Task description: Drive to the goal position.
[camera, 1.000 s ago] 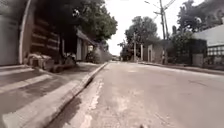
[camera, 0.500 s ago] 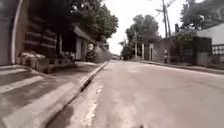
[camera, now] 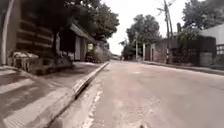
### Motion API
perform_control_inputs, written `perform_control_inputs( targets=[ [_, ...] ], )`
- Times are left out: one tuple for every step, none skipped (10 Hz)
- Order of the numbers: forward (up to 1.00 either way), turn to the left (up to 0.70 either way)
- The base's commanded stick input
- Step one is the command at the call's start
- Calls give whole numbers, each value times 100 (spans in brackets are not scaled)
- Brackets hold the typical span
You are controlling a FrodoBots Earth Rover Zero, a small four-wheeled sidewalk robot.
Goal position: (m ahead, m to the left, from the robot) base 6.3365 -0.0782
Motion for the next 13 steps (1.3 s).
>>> perform_control_inputs(
  targets=[
    [70,-11],
    [70,-2],
    [70,0],
    [70,0],
    [70,0],
    [70,0],
    [70,0],
    [70,0],
    [70,0],
    [70,0],
    [70,0],
    [70,0],
    [70,0]
  ],
)
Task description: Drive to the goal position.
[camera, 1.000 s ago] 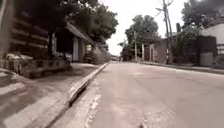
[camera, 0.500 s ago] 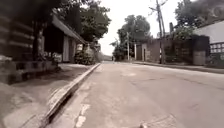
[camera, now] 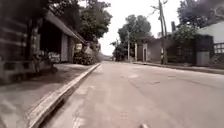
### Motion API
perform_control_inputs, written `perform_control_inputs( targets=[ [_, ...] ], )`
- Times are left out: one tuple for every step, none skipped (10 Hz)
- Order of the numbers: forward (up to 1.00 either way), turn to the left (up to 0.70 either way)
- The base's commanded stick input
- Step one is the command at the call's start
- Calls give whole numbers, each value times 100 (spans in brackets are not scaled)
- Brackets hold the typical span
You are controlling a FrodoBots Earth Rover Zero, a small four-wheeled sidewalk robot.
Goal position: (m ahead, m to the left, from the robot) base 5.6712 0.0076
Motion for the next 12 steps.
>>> perform_control_inputs(
  targets=[
    [70,0],
    [70,0],
    [70,0],
    [70,20],
    [70,32],
    [70,24],
    [70,8],
    [70,1],
    [70,0],
    [70,0],
    [70,0],
    [70,0]
  ],
)
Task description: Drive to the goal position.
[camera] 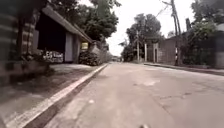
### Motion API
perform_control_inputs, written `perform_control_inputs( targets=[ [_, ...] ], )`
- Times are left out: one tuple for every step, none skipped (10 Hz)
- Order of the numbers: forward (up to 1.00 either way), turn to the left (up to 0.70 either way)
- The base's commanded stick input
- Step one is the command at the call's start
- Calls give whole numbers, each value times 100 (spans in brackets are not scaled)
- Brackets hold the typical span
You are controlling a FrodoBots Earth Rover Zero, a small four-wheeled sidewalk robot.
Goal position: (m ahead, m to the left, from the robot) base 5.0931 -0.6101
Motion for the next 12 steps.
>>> perform_control_inputs(
  targets=[
    [70,0],
    [70,0],
    [70,0],
    [70,0],
    [70,0],
    [70,0],
    [70,0],
    [70,0],
    [70,0],
    [70,0],
    [70,0],
    [70,0]
  ],
)
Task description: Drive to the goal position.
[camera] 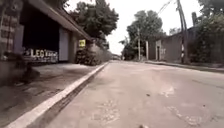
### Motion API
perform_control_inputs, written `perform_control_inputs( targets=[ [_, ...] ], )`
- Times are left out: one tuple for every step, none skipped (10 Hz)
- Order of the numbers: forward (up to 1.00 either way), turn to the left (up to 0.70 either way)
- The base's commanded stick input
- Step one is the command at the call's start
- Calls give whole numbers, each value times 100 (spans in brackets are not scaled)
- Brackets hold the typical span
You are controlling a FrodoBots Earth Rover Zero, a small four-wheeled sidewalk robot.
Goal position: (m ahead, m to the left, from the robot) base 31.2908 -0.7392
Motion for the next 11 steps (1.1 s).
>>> perform_control_inputs(
  targets=[
    [70,0],
    [70,0],
    [70,0],
    [70,0],
    [70,0],
    [70,0],
    [70,0],
    [70,0],
    [70,0],
    [70,0],
    [70,0]
  ],
)
